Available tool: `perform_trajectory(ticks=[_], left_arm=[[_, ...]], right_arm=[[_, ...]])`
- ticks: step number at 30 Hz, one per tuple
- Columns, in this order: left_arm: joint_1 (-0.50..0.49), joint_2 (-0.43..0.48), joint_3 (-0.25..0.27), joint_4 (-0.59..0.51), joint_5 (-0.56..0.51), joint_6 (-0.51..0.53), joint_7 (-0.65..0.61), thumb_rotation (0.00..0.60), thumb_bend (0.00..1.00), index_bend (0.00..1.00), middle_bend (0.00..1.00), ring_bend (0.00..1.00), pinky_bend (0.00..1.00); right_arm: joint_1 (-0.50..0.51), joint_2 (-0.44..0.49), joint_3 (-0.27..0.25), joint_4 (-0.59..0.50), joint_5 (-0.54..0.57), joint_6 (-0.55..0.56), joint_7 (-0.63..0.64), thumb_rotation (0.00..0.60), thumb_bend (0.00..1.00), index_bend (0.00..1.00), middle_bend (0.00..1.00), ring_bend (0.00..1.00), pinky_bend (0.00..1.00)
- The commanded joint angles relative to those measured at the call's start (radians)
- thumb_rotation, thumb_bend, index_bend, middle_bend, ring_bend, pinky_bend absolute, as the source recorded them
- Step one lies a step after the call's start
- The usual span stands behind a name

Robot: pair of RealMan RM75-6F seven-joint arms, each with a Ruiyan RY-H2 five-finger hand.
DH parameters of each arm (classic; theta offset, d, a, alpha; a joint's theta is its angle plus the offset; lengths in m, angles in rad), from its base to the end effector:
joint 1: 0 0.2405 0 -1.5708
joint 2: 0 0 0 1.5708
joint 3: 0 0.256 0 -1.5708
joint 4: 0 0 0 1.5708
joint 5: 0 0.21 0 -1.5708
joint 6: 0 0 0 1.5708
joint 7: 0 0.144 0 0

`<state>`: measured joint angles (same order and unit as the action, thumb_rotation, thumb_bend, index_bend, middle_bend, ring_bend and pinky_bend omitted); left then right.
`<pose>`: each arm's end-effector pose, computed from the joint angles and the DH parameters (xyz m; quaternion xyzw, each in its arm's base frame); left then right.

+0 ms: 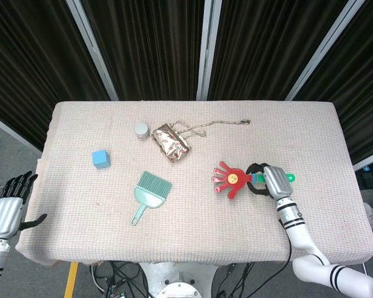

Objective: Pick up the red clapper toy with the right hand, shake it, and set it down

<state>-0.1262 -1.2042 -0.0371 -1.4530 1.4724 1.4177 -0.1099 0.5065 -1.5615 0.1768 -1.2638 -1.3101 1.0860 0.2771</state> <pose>-0.3357 0.1938 0.1385 -0.5954 -0.4163 -0.3833 0.5703 -0.2458 -0.3261 0.0153 0.5811 -0.5198 0.4739 0.4093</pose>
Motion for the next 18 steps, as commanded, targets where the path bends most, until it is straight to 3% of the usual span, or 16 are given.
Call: perform_trajectory(ticks=[1, 6, 14, 18], left_arm=[[0.000, 0.001, 0.000, -0.001, 0.000, 0.000, 0.000, 0.600, 0.16, 0.04, 0.02, 0.00, 0.06], [0.000, 0.004, 0.001, -0.004, -0.001, -0.002, 0.001, 0.600, 0.16, 0.04, 0.02, 0.00, 0.06], [0.000, 0.001, 0.002, -0.001, -0.003, -0.007, -0.004, 0.600, 0.16, 0.05, 0.02, 0.00, 0.07], [0.001, 0.001, 0.002, 0.002, -0.004, -0.007, -0.006, 0.600, 0.16, 0.05, 0.02, 0.00, 0.07]], right_arm=[[-0.024, -0.010, 0.025, -0.004, 0.005, 0.024, 0.091, 0.600, 0.47, 1.00, 0.64, 0.59, 0.82], [-0.044, 0.006, 0.054, -0.064, 0.051, 0.014, 0.171, 0.600, 0.51, 1.00, 0.67, 0.76, 0.99], [-0.083, 0.051, 0.115, -0.192, 0.152, -0.025, 0.304, 0.600, 0.53, 1.00, 0.81, 0.95, 1.00], [-0.099, 0.075, 0.143, -0.251, 0.169, -0.040, 0.388, 0.600, 0.54, 1.00, 0.85, 0.99, 1.00]])
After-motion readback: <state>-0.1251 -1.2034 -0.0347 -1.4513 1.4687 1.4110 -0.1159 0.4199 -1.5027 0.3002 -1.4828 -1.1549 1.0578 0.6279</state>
